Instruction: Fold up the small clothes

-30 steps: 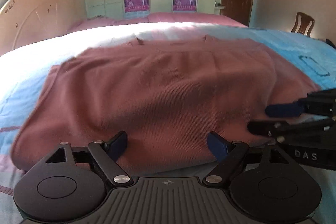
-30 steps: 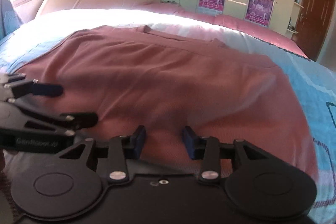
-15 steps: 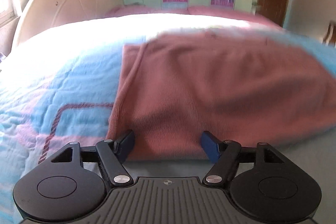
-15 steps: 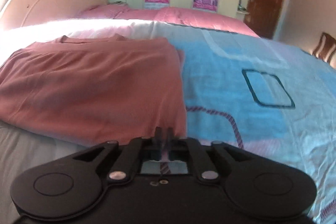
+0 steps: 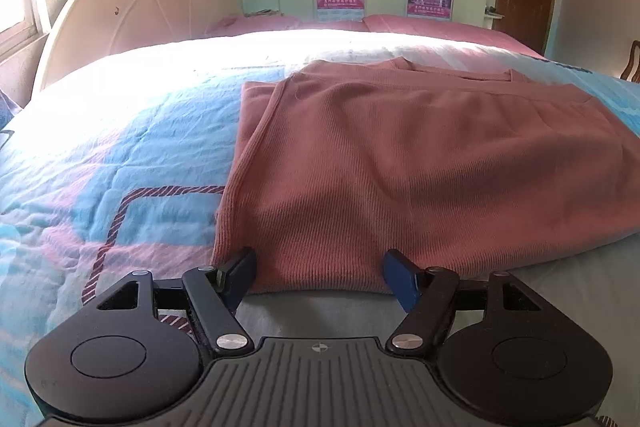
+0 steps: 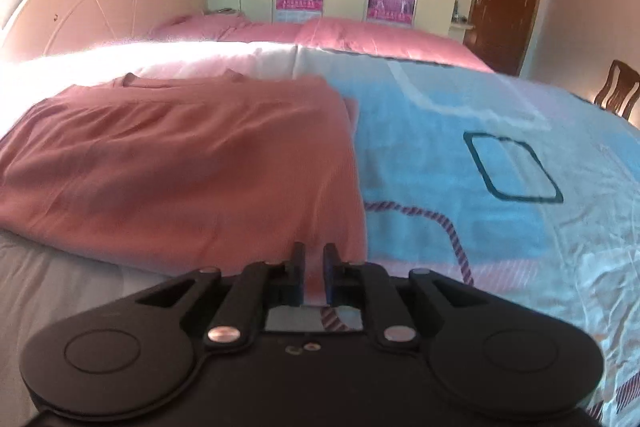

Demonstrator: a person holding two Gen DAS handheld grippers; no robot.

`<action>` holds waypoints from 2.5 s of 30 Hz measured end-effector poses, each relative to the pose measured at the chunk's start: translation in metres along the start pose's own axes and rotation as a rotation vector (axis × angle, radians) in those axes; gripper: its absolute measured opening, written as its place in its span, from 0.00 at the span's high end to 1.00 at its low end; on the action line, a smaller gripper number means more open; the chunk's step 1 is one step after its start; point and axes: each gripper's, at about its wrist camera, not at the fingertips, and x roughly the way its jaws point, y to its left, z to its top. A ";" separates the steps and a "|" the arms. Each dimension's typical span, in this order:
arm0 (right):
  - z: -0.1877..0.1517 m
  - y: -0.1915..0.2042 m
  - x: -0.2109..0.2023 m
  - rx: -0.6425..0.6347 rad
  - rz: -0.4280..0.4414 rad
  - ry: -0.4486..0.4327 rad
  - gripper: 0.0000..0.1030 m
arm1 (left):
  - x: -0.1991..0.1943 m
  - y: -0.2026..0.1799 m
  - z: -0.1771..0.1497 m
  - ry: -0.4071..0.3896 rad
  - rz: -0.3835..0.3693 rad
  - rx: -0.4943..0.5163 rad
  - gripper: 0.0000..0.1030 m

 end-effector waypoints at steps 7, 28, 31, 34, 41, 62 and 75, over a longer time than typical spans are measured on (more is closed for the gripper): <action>-0.007 0.002 0.013 -0.045 -0.023 0.065 0.90 | 0.003 -0.001 -0.001 -0.001 -0.004 -0.008 0.31; 0.032 0.057 -0.012 0.033 0.161 -0.053 0.87 | -0.014 0.038 -0.045 -0.060 -0.228 -0.688 0.32; 0.042 0.069 -0.006 0.043 0.208 -0.053 0.90 | -0.002 0.048 -0.043 -0.089 -0.249 -0.782 0.32; 0.052 0.079 0.004 0.061 0.249 -0.052 0.92 | 0.011 0.053 -0.040 -0.120 -0.260 -0.856 0.35; 0.074 0.108 0.043 0.065 0.319 -0.037 0.94 | 0.048 0.057 -0.011 -0.086 -0.240 -0.839 0.73; 0.067 0.159 0.073 0.045 0.313 0.045 1.00 | 0.051 0.078 -0.005 -0.120 -0.268 -0.897 0.93; 0.068 -0.047 0.014 0.531 0.235 -0.158 0.89 | 0.000 -0.167 0.124 -0.170 -0.521 -0.327 0.94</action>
